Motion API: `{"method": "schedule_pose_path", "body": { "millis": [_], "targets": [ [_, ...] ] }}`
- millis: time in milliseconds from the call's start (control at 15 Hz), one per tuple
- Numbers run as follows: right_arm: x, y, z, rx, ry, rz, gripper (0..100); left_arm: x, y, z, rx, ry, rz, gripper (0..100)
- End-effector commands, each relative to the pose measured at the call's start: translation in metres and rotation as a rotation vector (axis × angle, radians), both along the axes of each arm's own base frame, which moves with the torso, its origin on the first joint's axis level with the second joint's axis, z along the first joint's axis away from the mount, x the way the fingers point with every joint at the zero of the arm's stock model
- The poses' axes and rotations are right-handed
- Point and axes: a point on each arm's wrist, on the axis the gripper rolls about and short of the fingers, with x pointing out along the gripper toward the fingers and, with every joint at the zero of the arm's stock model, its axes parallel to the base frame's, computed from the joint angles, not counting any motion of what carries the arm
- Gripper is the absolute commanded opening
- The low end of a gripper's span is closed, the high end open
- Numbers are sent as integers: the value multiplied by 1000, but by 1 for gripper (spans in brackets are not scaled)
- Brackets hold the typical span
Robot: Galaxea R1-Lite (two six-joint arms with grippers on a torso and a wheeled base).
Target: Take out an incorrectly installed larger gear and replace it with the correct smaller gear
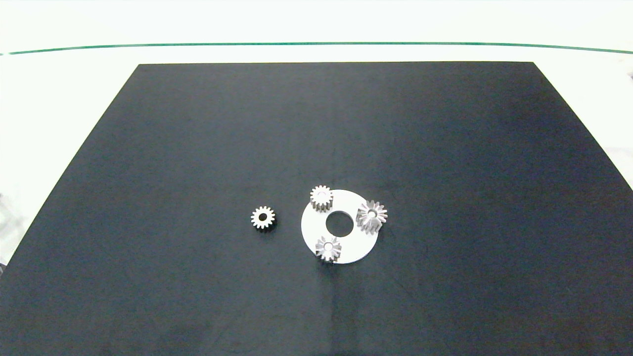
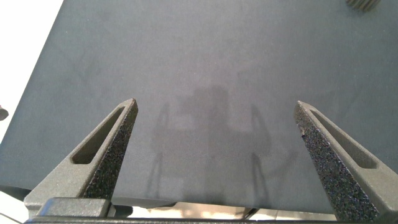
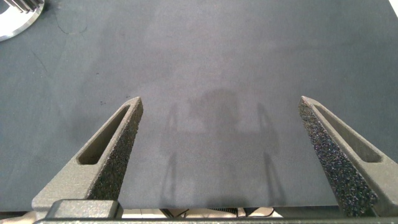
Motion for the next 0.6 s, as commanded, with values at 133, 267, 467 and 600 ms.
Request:
{"method": "schedule_pose_path", "body": {
  "millis": [133, 267, 467, 600],
  "targets": [
    [0, 0, 0, 0, 0, -3, 100, 0, 0, 0, -1, 1, 3, 100],
    [0, 0, 0, 0, 0, -4, 100, 0, 0, 0, 3, 0, 5, 100],
    [-2, 0, 7, 1, -18, -9, 100, -4, 0, 13, 6, -29, 4, 100],
    [-6, 0, 15, 0, -20, -12, 100, -11, 0, 23, 6, -17, 4, 100]
  ]
}}
